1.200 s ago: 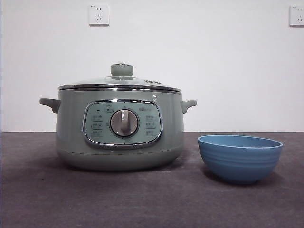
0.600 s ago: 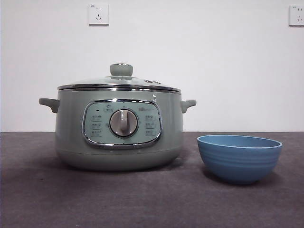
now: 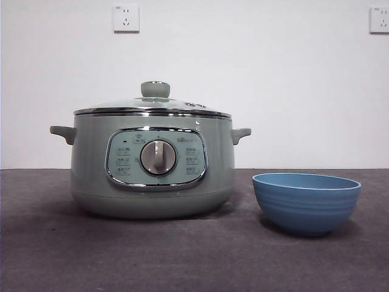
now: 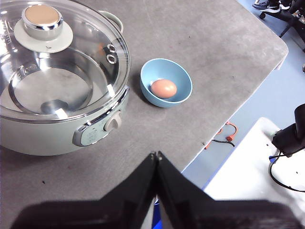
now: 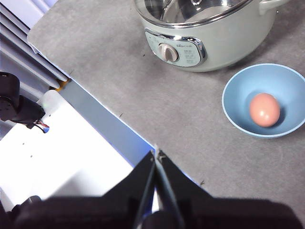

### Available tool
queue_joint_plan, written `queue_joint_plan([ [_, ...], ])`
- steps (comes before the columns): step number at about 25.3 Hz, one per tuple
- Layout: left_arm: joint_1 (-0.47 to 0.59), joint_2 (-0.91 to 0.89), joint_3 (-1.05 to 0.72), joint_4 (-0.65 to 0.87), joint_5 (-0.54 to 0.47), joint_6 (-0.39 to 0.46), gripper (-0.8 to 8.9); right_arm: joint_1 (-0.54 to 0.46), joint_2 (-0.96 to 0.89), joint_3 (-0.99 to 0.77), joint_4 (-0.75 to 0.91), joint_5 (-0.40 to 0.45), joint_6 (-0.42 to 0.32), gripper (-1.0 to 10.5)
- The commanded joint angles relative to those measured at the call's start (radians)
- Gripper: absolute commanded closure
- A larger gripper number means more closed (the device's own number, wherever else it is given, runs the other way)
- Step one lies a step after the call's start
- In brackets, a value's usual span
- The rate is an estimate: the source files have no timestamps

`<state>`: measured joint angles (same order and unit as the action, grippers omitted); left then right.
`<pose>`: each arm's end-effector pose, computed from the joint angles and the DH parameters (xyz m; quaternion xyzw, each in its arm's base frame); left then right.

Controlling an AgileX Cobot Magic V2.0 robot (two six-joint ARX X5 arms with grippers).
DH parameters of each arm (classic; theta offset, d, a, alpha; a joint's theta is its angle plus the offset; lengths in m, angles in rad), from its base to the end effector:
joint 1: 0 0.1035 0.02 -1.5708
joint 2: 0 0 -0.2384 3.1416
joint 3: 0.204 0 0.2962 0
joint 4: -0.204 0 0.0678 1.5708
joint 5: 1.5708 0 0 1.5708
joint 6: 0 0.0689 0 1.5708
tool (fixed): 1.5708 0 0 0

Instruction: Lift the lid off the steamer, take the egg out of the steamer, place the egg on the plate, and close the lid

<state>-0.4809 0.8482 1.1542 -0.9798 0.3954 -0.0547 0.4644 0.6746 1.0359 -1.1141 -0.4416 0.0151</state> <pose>0.1859 -0.1269 0.3449 -0.0092 0.3411 -0.3912 0.8547 0.1467 0.1064 0.3221 0.0021 0.3706 0.4042 0.8362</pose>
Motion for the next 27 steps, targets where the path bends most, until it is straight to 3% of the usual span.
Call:
queue_joint_plan([
  [1,-0.003,0.000,-0.001,0.007,-0.001,-0.001,8.18,0.002,-0.002,0.000,0.005,0.002,0.006,9.5],
  [9,-0.003,0.000,-0.001,0.012,-0.003,-0.001,8.18,0.002,-0.002,0.000,0.005,0.002,0.006,9.5],
  [12,-0.003,0.000,-0.001,0.057,-0.048,0.042,8.17,0.002,-0.002,0.000,0.005,0.003,0.006,9.5],
  [15,0.031,-0.011,-0.002,0.187,-0.161,0.153,8.17,0.002,-0.002,0.000,0.005,0.002,0.006,9.5],
  [18,0.123,-0.045,-0.023,0.348,-0.154,0.208,8.17,0.002,-0.002,0.000,0.005,0.002,0.006,9.5],
  [24,0.346,-0.207,-0.227,0.657,-0.147,0.209,8.17,0.002,-0.002,0.000,0.005,0.003,0.006,9.5],
  [27,0.423,-0.308,-0.369,0.764,-0.195,0.209,8.17,0.002,-0.002,0.000,0.005,0.002,0.006,9.5],
])
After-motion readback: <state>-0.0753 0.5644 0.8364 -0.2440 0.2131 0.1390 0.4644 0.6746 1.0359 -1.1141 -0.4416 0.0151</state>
